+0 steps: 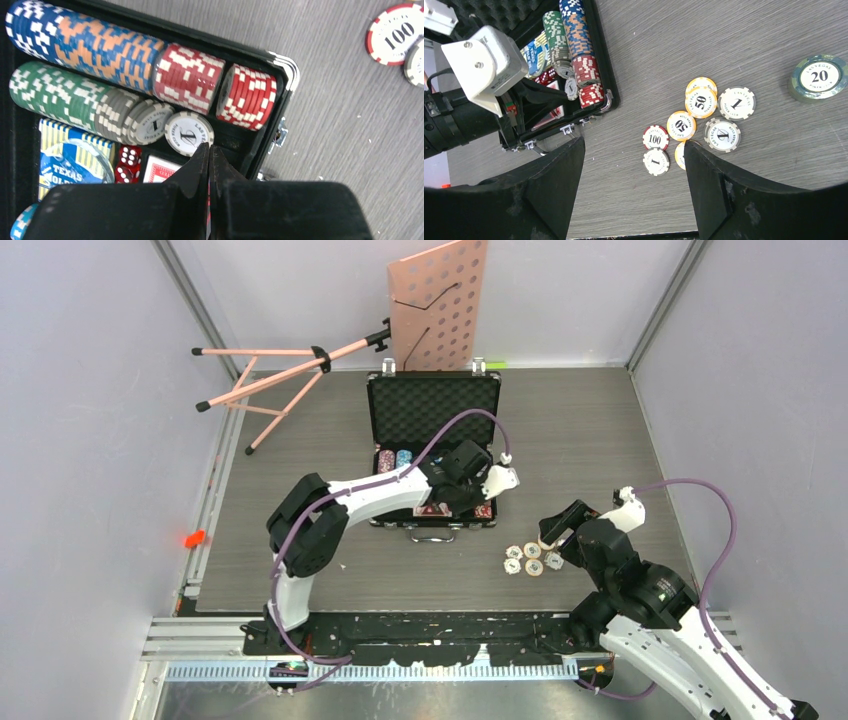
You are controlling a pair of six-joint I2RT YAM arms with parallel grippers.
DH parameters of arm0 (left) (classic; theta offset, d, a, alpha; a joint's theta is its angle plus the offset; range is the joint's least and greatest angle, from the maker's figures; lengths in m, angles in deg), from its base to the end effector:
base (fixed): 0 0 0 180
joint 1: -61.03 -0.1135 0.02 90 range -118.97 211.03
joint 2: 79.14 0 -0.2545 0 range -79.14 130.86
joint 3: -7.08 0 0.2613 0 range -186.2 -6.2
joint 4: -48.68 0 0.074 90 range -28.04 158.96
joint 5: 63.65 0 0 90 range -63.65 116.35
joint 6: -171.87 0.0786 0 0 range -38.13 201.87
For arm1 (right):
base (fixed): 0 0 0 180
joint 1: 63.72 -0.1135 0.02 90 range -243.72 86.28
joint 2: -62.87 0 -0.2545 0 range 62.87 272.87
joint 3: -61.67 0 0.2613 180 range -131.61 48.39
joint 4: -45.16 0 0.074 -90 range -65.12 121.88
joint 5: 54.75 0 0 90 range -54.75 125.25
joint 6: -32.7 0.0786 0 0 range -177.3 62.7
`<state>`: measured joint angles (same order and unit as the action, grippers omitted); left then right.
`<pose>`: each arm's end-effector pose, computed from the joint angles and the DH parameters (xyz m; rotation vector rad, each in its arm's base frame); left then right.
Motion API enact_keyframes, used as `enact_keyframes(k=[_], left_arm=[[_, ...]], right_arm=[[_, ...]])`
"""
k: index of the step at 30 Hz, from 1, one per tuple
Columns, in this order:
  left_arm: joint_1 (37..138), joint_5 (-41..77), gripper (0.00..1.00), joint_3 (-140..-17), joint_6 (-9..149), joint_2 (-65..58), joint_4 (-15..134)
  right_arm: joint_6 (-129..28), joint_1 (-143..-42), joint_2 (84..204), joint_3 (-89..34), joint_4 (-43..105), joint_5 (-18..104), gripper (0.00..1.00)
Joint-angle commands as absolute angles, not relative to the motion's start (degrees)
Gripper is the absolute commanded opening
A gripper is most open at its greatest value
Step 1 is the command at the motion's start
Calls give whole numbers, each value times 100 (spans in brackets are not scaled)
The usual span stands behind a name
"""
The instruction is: Pack up texas hold em set
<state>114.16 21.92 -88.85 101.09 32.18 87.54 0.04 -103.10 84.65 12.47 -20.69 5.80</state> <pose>0.2672 -0.3664 0.1576 1.5287 2.0368 -0.3337 0.1228 0.0508 0.2397 0.6060 2.0836 0.4013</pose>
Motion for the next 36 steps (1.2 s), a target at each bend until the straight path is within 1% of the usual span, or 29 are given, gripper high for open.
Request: enact_keyframes(k=[1,5,10,16,22,27,36], left_arm=[[11394,2173,0,-9268,10075,3458,8953],[11386,2312,0,-9199,10092,3546,8709],[11356,2459,0,-9346,10065,3749,8810],[11274,2482,0,-9296,10005,3790,8632],[11224,2812,0,-9202,9998,3746,8264],[11168,2782,0,-9119,9921,3694,8013],[11157,2661,0,-9132,9883,3704,8087]], right_arm=[[54,-10318,8478,1227,-1928,487,78],[47,-10315,8474,1222,-1922,476,78],[36,-10318,8493,1189,-1945,464,78],[16,-10318,8507,1166,-1951,441,78],[2,-10317,8533,1145,-1952,440,78],[7,-10314,8565,1139,-1947,431,78],[17,-10318,8573,1139,-1950,456,78]])
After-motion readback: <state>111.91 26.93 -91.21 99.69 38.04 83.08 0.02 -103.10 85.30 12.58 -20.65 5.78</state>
